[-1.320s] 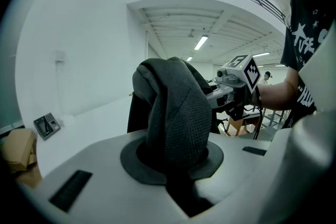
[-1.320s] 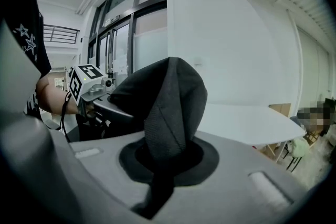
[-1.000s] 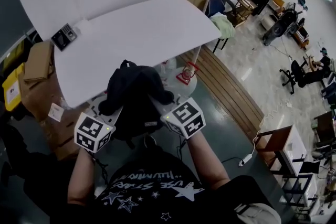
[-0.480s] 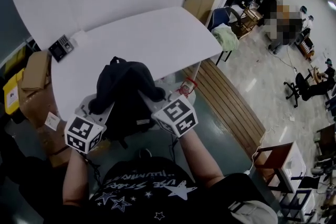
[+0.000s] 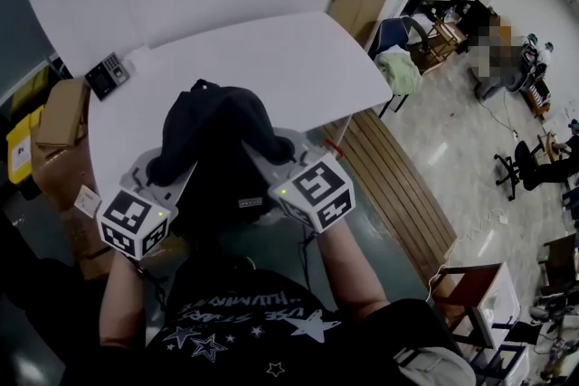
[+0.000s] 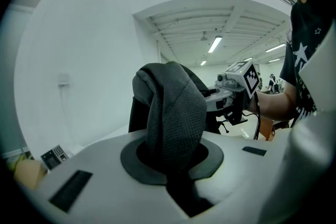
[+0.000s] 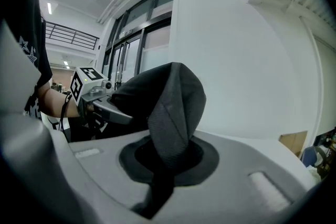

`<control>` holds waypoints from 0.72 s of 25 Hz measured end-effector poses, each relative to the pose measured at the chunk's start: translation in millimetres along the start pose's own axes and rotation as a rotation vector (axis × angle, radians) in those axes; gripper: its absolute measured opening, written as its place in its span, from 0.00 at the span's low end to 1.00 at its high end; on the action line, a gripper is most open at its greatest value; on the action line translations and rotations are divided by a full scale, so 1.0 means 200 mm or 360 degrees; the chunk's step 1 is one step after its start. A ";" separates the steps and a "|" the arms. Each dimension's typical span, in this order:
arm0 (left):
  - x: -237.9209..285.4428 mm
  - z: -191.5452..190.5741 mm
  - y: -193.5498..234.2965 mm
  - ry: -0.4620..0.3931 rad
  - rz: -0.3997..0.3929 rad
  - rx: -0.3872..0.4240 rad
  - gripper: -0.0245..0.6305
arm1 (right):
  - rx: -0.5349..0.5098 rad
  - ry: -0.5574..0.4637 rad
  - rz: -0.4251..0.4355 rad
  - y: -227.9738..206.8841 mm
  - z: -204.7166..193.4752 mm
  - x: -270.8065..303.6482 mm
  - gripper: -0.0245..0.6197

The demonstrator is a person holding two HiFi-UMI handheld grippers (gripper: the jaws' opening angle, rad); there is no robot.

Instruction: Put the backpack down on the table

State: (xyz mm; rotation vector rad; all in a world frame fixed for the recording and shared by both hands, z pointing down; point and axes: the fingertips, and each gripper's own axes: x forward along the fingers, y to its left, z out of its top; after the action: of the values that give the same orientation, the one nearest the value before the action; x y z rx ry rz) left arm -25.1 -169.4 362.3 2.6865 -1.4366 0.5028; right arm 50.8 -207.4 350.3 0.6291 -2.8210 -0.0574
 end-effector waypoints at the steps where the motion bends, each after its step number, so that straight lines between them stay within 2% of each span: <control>1: 0.01 0.02 0.02 -0.0005 -0.0003 0.0011 0.11 | 0.0004 -0.0009 -0.0008 -0.02 0.02 0.01 0.07; 12: 0.18 0.09 0.39 -0.0090 -0.0068 0.0032 0.11 | -0.0033 -0.0022 -0.0110 -0.25 0.14 0.30 0.07; 18: 0.33 0.08 0.66 -0.0103 -0.0159 0.0015 0.11 | -0.0040 0.0026 -0.0146 -0.42 0.17 0.54 0.07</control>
State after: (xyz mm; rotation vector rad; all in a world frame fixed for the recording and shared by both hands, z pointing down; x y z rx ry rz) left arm -94.9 -299.1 354.2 2.7890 -1.3089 0.4206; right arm -16.7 -329.2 335.6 0.7494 -2.7702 -0.1039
